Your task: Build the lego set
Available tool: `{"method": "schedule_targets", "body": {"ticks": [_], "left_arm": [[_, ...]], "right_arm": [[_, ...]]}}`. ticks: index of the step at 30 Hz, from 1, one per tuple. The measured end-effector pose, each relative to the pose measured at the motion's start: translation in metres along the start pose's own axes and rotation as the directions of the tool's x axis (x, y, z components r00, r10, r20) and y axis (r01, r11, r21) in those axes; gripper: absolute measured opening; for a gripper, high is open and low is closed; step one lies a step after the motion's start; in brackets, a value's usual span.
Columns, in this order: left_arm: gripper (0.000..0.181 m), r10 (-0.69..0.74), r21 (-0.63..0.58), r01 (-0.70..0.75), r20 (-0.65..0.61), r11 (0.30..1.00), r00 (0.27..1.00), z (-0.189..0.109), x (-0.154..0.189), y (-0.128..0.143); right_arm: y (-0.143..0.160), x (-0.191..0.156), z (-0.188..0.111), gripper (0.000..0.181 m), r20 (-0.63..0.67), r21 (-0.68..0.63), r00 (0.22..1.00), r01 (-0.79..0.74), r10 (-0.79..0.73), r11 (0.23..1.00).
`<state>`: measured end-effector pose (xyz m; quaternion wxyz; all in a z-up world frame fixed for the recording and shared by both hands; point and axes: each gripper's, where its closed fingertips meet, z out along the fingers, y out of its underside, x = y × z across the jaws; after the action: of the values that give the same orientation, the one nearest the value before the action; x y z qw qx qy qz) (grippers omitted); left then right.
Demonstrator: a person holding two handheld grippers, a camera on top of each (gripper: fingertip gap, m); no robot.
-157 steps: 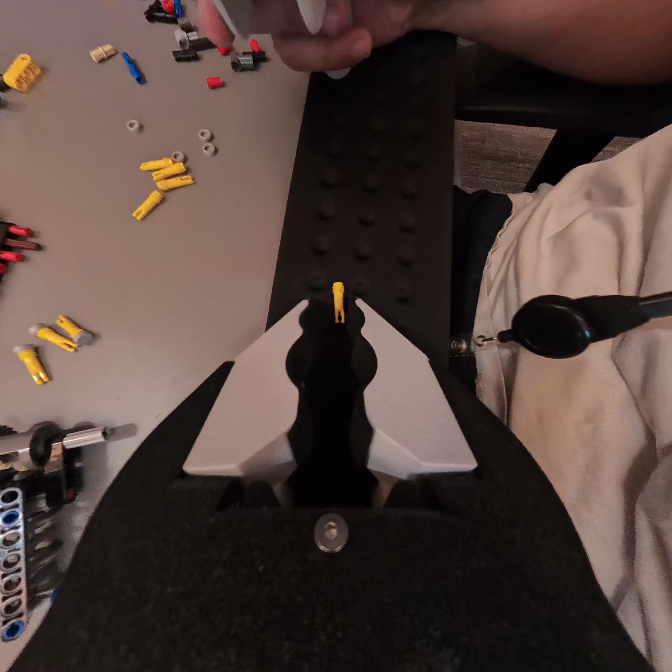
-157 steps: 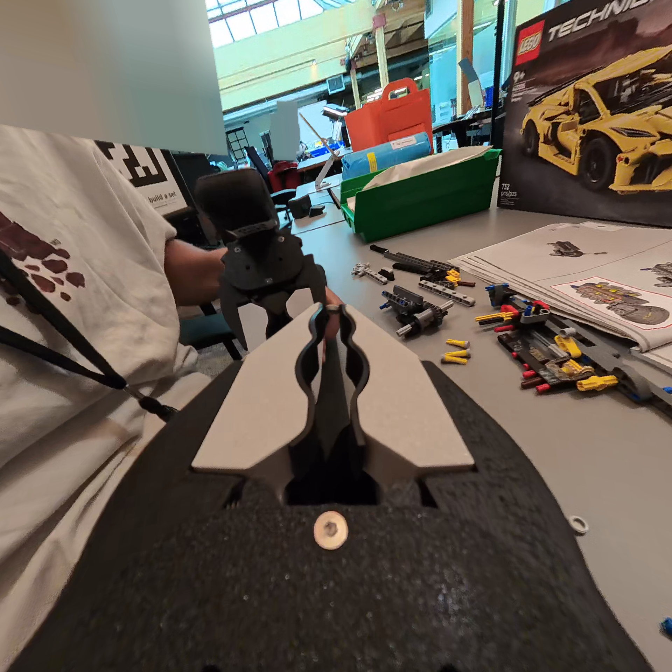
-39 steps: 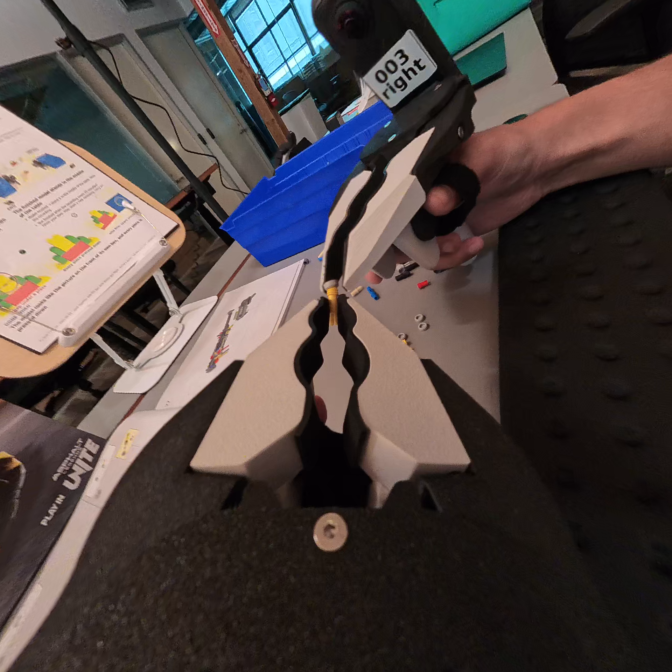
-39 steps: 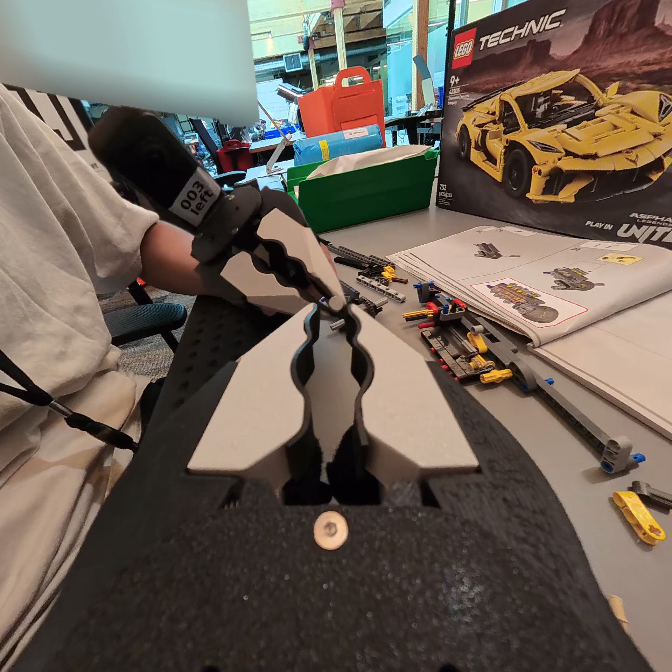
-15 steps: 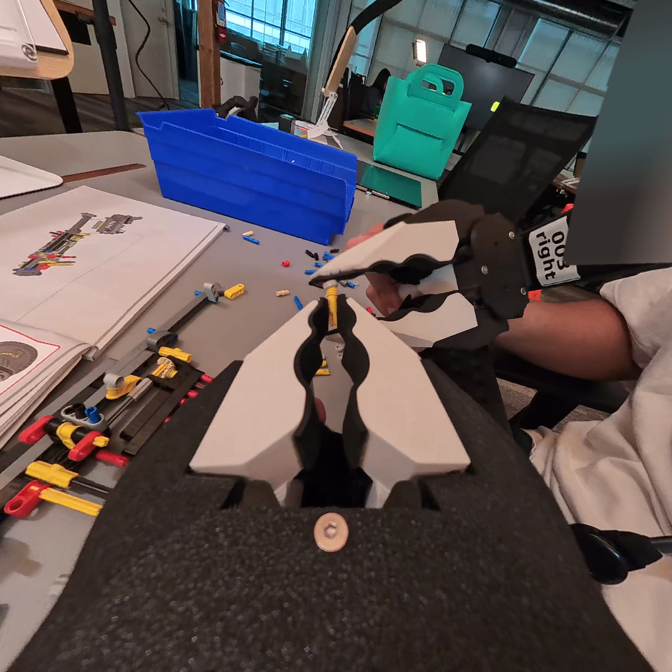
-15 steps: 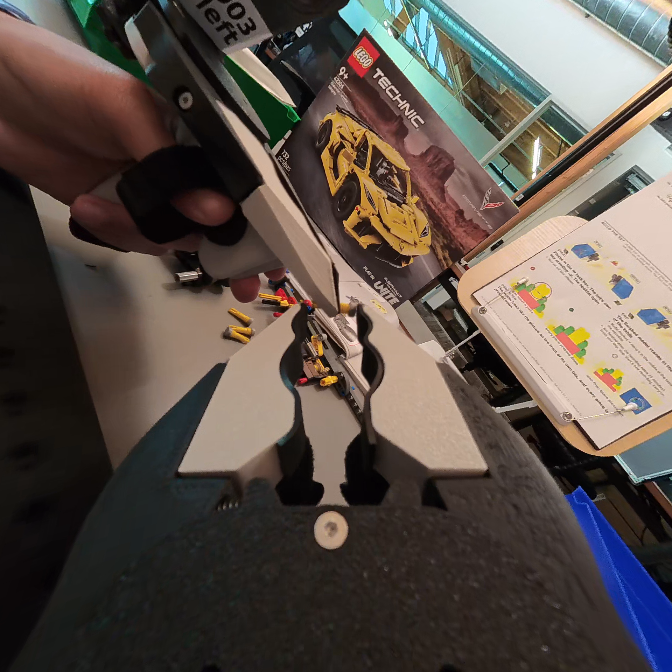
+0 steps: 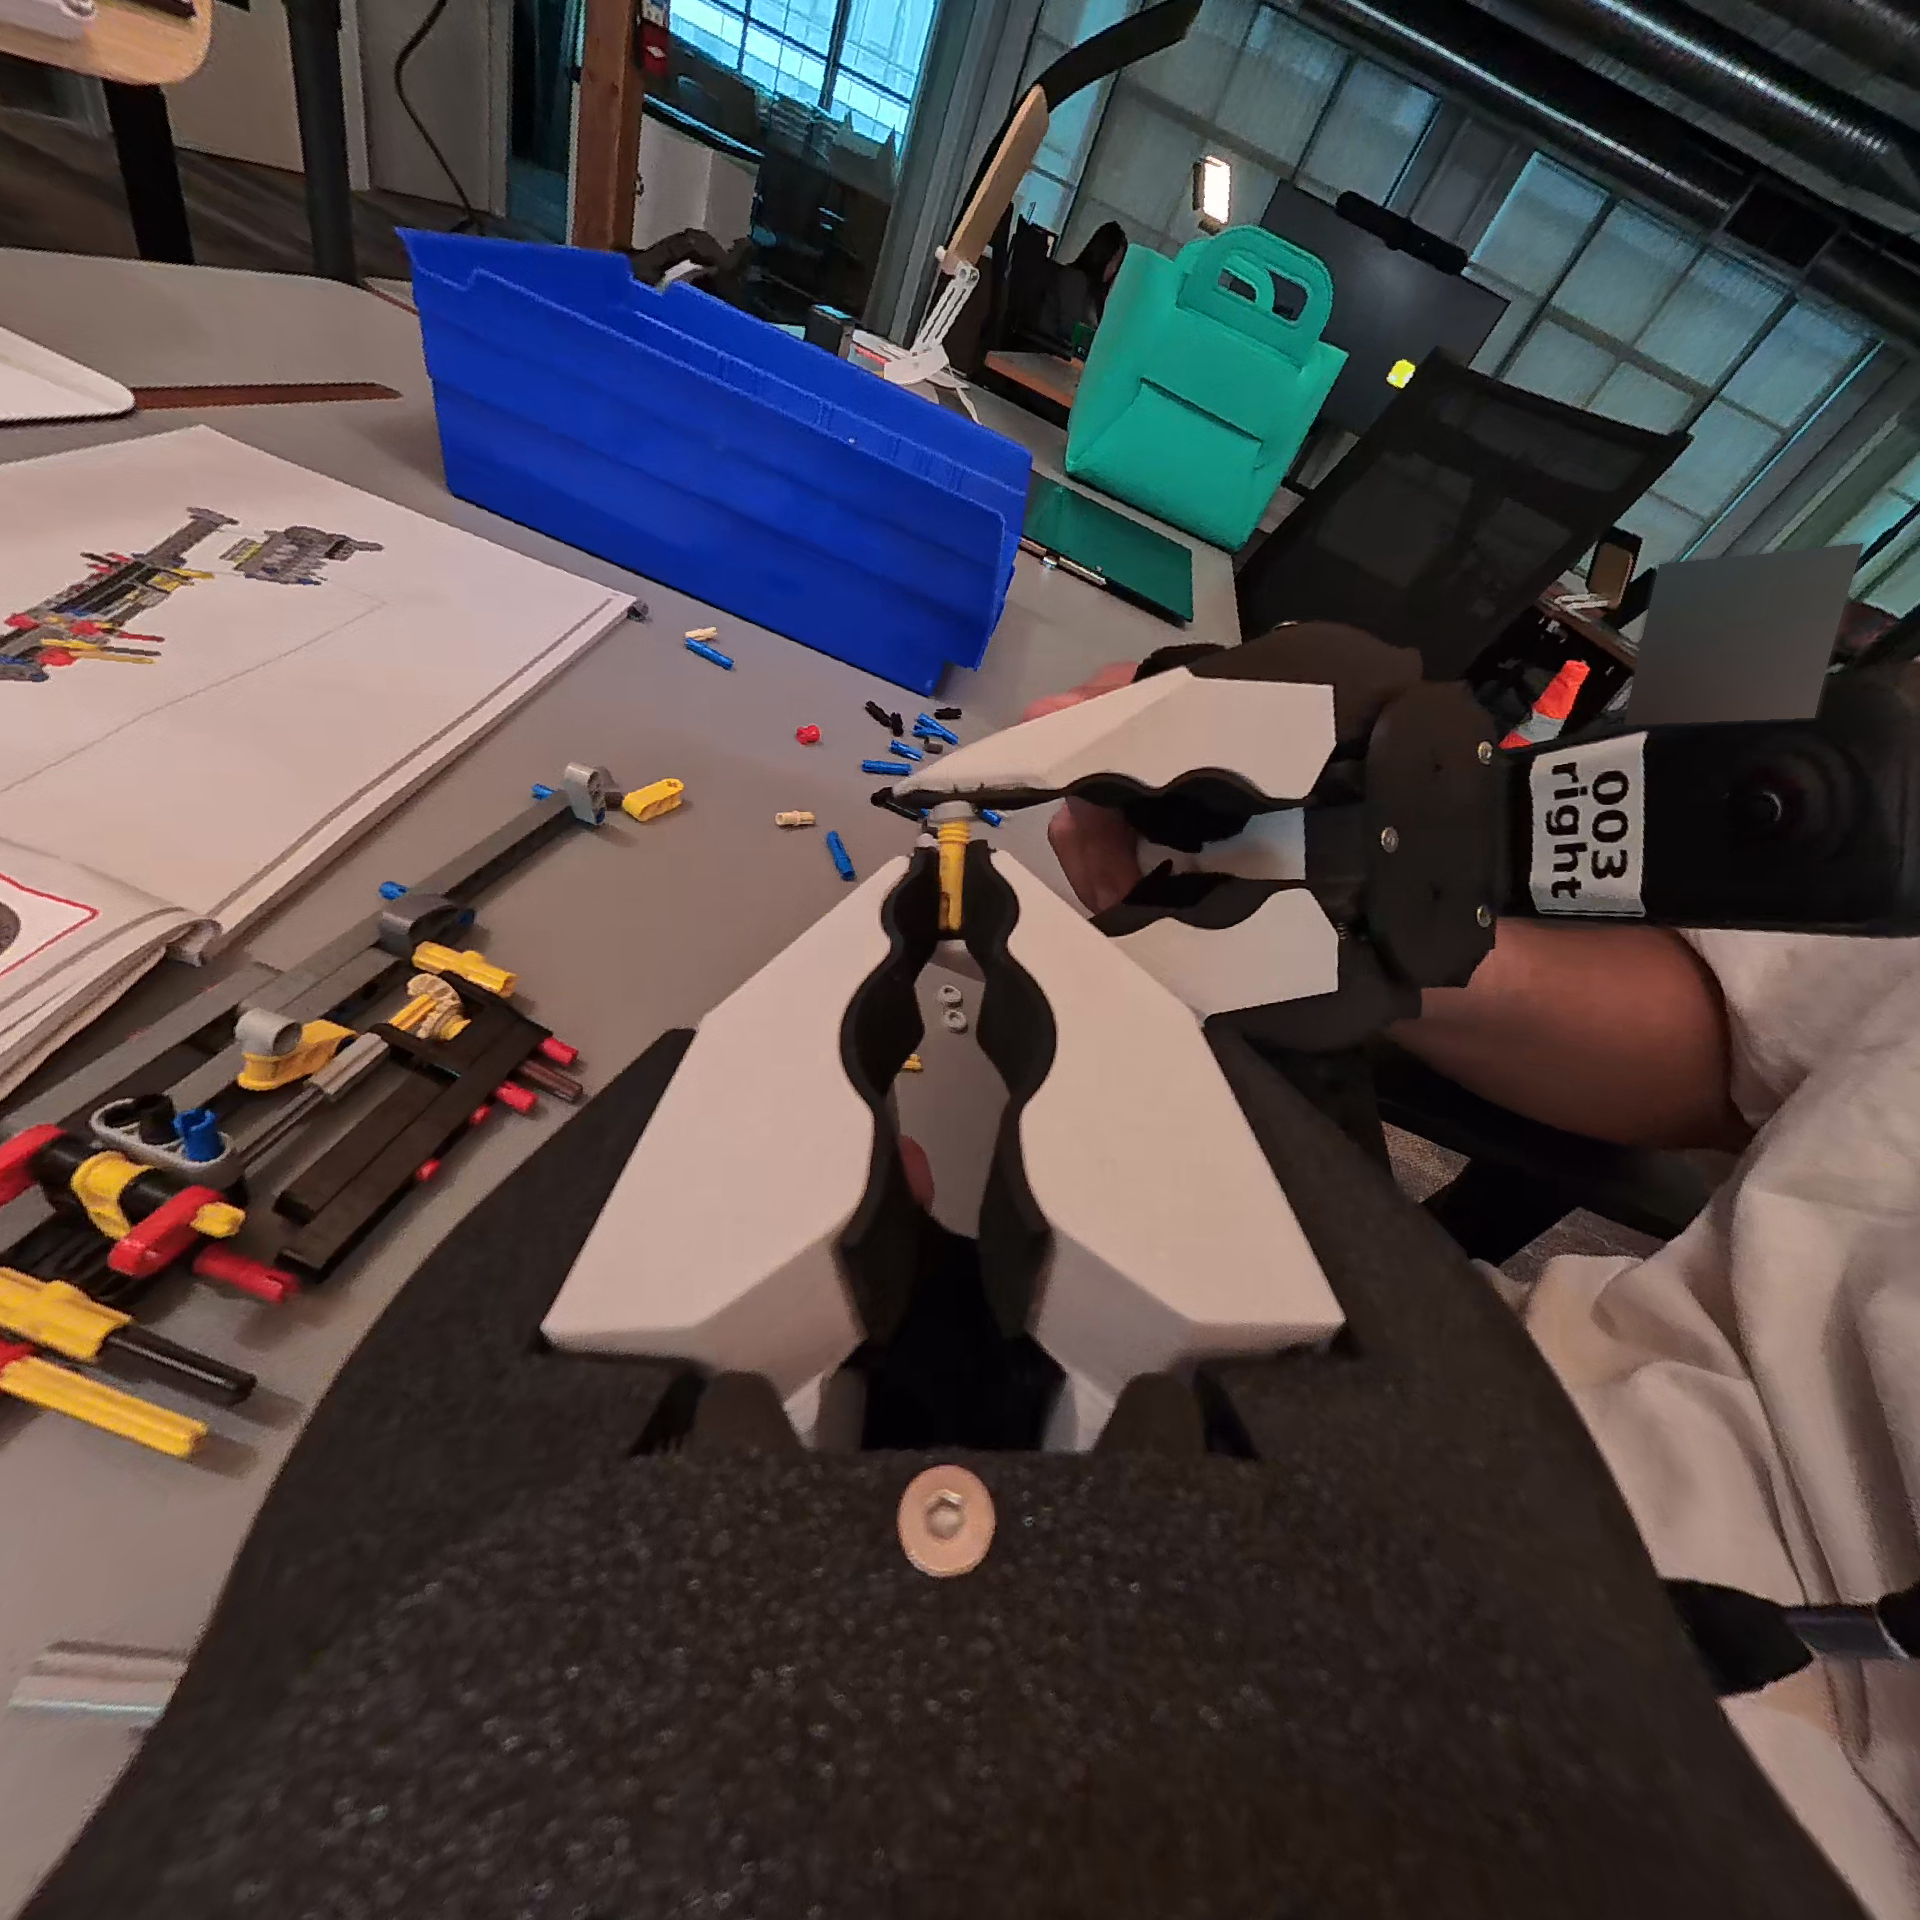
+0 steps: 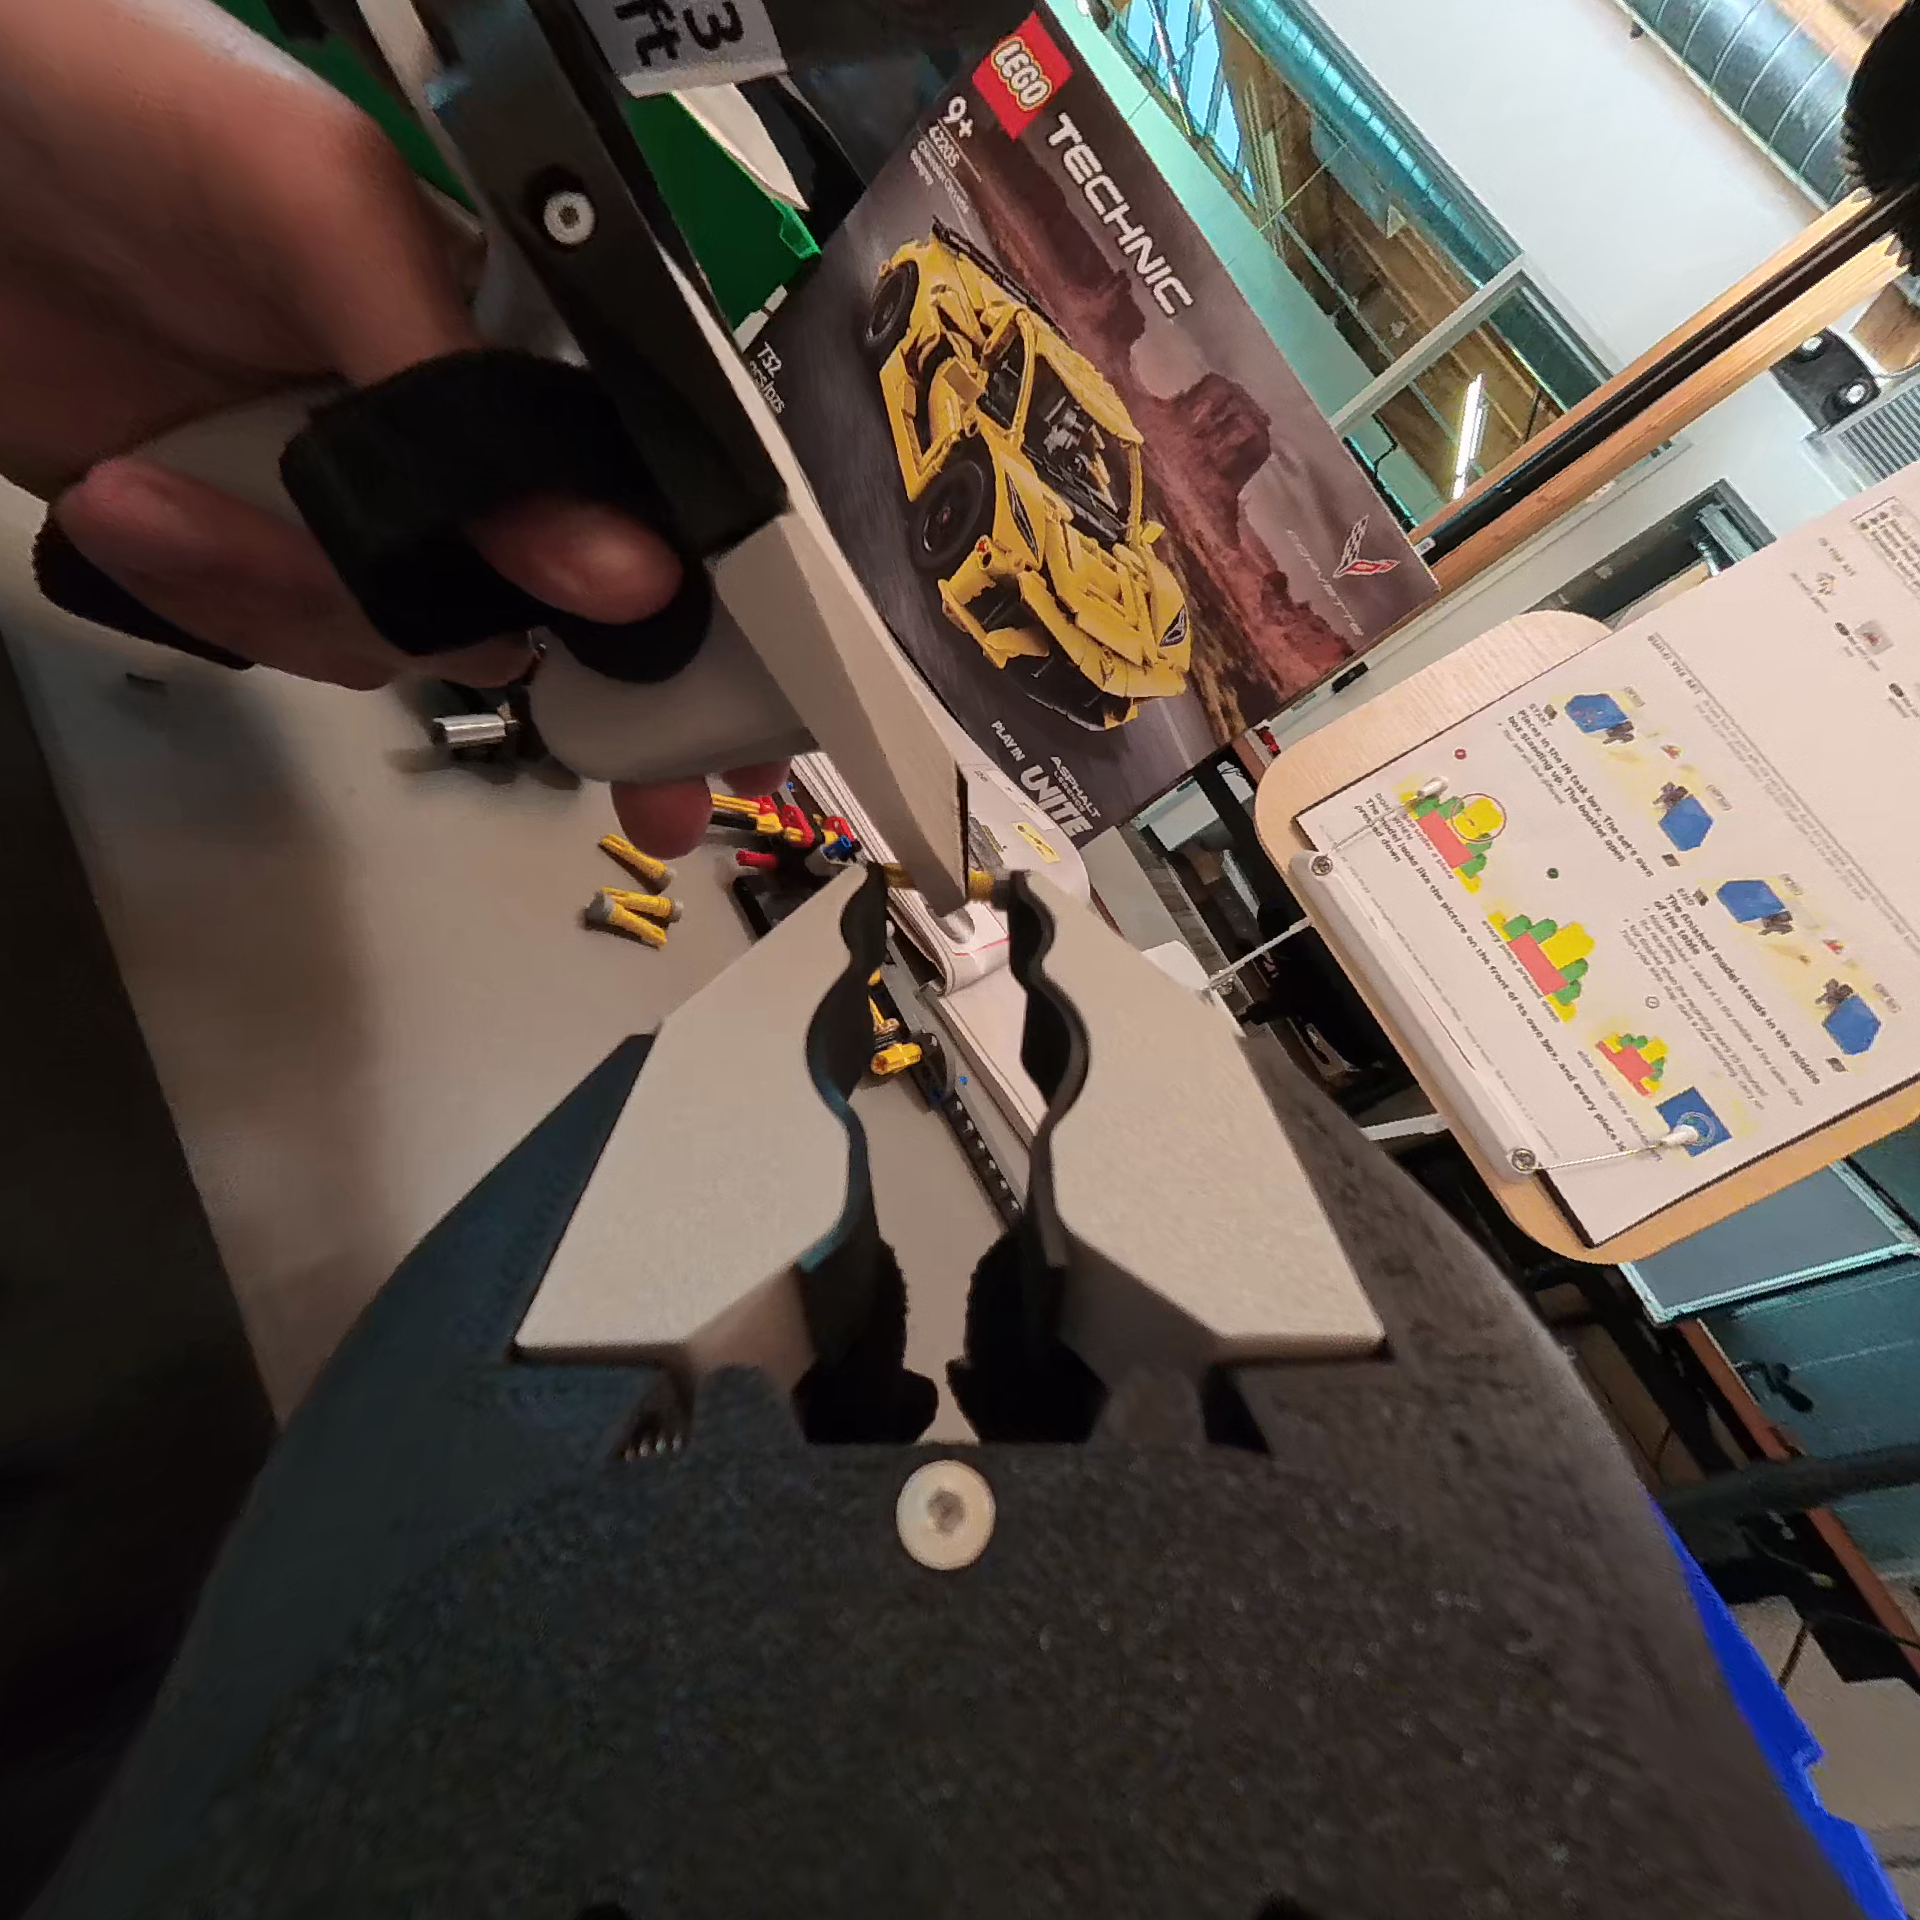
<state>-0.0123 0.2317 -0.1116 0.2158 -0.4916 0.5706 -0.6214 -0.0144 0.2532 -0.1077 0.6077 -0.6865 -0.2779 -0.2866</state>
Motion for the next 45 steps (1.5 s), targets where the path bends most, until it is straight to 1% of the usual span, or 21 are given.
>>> {"method": "schedule_targets", "body": {"ticks": [9, 15, 17, 20, 22, 23, 24, 25, 26, 27, 28, 29, 30, 31, 33, 35, 37, 39, 41, 43, 45], "left_arm": [[0.004, -0.086, 0.048, 0.086, -0.001, 0.995, 0.996, 0.004, -0.002, -0.006], [0.004, -0.101, 0.071, 0.101, -0.002, 0.992, 0.995, 0.006, -0.002, -0.008], [0.004, -0.099, 0.077, 0.099, -0.003, 0.992, 0.995, 0.006, -0.001, -0.010], [0.004, -0.068, 0.049, 0.067, 0.019, 0.997, 0.997, 0.006, -0.004, -0.007], [0.004, -0.018, -0.007, 0.018, 0.042, 1.000, 0.999, 0.005, -0.008, -0.001], [0.004, 0.039, -0.054, -0.035, 0.070, 0.998, 0.997, 0.003, -0.012, 0.003], [0.004, 0.128, -0.107, -0.116, 0.116, 0.987, 0.985, -0.003, -0.020, 0.006], [0.004, 0.244, -0.179, -0.213, 0.170, 0.960, 0.955, -0.012, -0.031, 0.010], [0.004, 0.361, -0.276, -0.299, 0.211, 0.913, 0.908, -0.022, -0.043, 0.016], [0.004, 0.461, -0.381, -0.359, 0.222, 0.852, 0.859, -0.031, -0.052, 0.026], [0.003, 0.533, -0.488, -0.384, 0.212, 0.784, 0.819, -0.041, -0.060, 0.039], [0.004, 0.574, -0.580, -0.376, 0.201, 0.723, 0.794, -0.049, -0.066, 0.052], [0.004, 0.593, -0.638, -0.355, 0.202, 0.683, 0.779, -0.055, -0.069, 0.061], [0.004, 0.594, -0.653, -0.338, 0.217, 0.678, 0.775, -0.056, -0.068, 0.065], [0.004, 0.535, -0.638, -0.263, 0.277, 0.723, 0.798, -0.052, -0.062, 0.066], [0.004, 0.484, -0.673, -0.164, 0.320, 0.721, 0.814, -0.053, -0.064, 0.075], [0.004, 0.471, -0.682, -0.093, 0.394, 0.725, 0.789, -0.056, -0.071, 0.079], [0.004, 0.444, -0.679, -0.040, 0.433, 0.733, 0.784, -0.056, -0.069, 0.082], [0.004, 0.448, -0.682, -0.030, 0.447, 0.731, 0.774, -0.054, -0.065, 0.084], [0.004, 0.421, -0.680, -0.022, 0.428, 0.733, 0.800, -0.048, -0.056, 0.089], [0.004, 0.399, -0.673, -0.004, 0.434, 0.740, 0.808, -0.044, -0.056, 0.093]], "right_arm": [[0.002, 0.006, 0.001, 0.021, -0.039, -0.019, 0.999, -0.016, 0.016, 1.000], [0.003, 0.008, 0.001, 0.021, -0.033, -0.026, 0.996, -0.078, 0.077, 0.997], [0.002, 0.010, 0.000, 0.021, -0.038, -0.018, 0.996, -0.077, 0.076, 0.997], [0.004, 0.006, 0.002, 0.022, -0.021, -0.020, 0.995, -0.094, 0.094, 0.995], [0.007, 0.000, 0.005, 0.022, 0.025, -0.035, 0.986, -0.163, 0.164, 0.986], [0.010, -0.004, 0.006, 0.024, 0.053, -0.053, 0.982, -0.176, 0.179, 0.983], [0.016, -0.008, 0.005, 0.036, 0.074, -0.077, 0.982, -0.169, 0.174, 0.983], [0.022, -0.010, 0.004, 0.038, 0.086, -0.101, 0.980, -0.169, 0.178, 0.980], [0.027, -0.008, 0.002, 0.037, 0.079, -0.117, 0.977, -0.188, 0.198, 0.975], [0.031, -0.003, 0.000, 0.035, 0.067, -0.121, 0.971, -0.222, 0.231, 0.967], [0.032, 0.006, -0.002, 0.030, 0.045, -0.105, 0.961, -0.269, 0.275, 0.957], [0.033, 0.015, -0.005, 0.026, 0.022, -0.083, 0.945, -0.323, 0.325, 0.943], [0.036, 0.022, -0.006, 0.025, 0.010, -0.071, 0.924, -0.380, 0.381, 0.922], [0.040, 0.027, -0.007, 0.025, 0.010, -0.074, 0.900, -0.435, 0.437, 0.897], [0.046, 0.036, -0.008, 0.026, 0.002, -0.066, 0.858, -0.513, 0.514, 0.856], [0.050, 0.042, -0.011, 0.024, -0.009, -0.054, 0.825, -0.565, 0.565, 0.823], [0.053, 0.045, -0.012, 0.023, -0.019, -0.055, 0.802, -0.597, 0.597, 0.801], [0.054, 0.047, -0.013, 0.021, -0.019, -0.045, 0.792, -0.611, 0.611, 0.790], [0.054, 0.047, -0.013, 0.021, -0.016, -0.045, 0.785, -0.619, 0.619, 0.784], [0.055, 0.046, -0.013, 0.020, -0.012, -0.050, 0.780, -0.626, 0.626, 0.778], [0.056, 0.046, -0.013, 0.020, -0.008, -0.055, 0.772, -0.635, 0.636, 0.770]]}}
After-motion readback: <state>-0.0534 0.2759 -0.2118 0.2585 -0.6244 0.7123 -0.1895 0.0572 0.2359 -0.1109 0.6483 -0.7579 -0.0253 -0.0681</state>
